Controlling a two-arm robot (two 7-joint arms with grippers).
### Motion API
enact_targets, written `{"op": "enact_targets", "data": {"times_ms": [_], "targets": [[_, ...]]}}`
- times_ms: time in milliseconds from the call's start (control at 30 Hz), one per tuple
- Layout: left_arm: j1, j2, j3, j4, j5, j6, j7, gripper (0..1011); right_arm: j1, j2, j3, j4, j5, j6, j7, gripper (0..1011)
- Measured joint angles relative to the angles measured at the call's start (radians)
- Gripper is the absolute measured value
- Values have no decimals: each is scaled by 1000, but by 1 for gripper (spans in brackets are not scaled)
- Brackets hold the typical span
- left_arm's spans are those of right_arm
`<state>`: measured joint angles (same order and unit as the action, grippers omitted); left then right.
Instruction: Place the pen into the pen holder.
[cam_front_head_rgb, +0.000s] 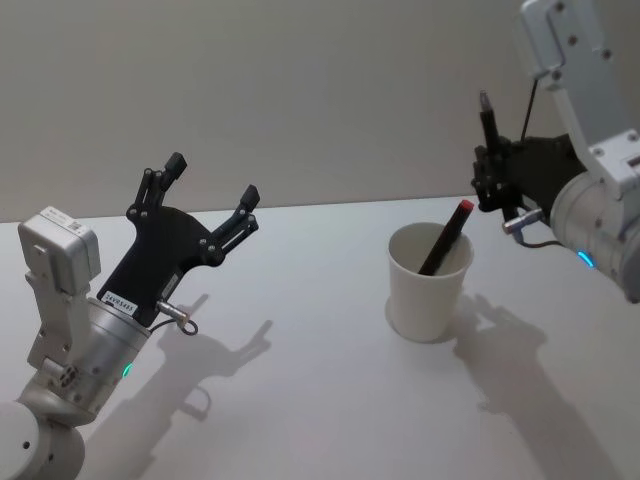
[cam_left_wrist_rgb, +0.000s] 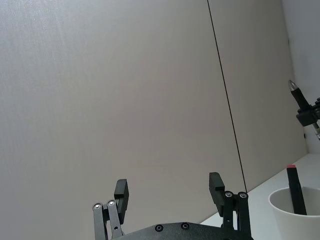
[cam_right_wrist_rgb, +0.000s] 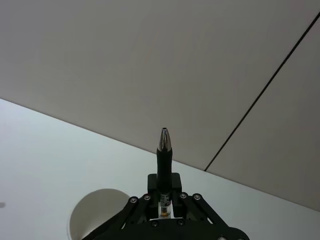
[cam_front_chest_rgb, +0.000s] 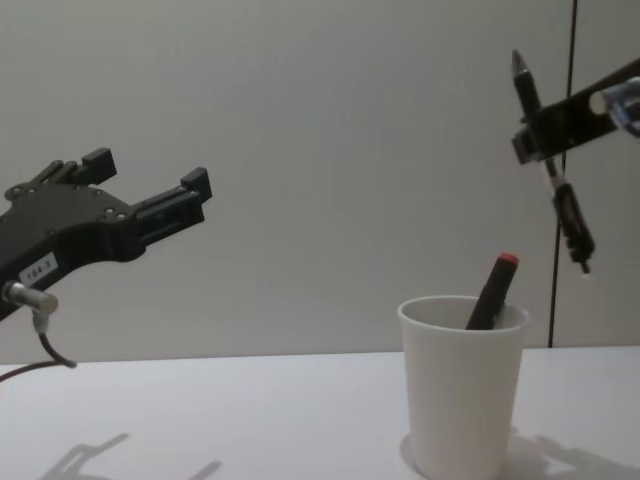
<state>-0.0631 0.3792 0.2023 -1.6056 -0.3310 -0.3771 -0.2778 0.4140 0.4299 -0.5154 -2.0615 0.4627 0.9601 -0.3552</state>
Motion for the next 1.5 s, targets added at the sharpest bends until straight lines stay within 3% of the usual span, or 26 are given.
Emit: {"op": "enact_targets", "data": {"times_ms": [433,1267,1400,1500], "targets": [[0,0,0,0,0,0,0,1001,-1,-60,-10,47,-4,-10,51,136],[0,0,0,0,0,0,0,1001,28,-142,-30,139,-77,-33,165,136],[0,0,0,0,0,0,0,1001,30,-148,-32,146,-81,-32,175,173],[0,0,0,0,0,0,0,1001,31,-152,-33,151,-84,-31,181,262]]}}
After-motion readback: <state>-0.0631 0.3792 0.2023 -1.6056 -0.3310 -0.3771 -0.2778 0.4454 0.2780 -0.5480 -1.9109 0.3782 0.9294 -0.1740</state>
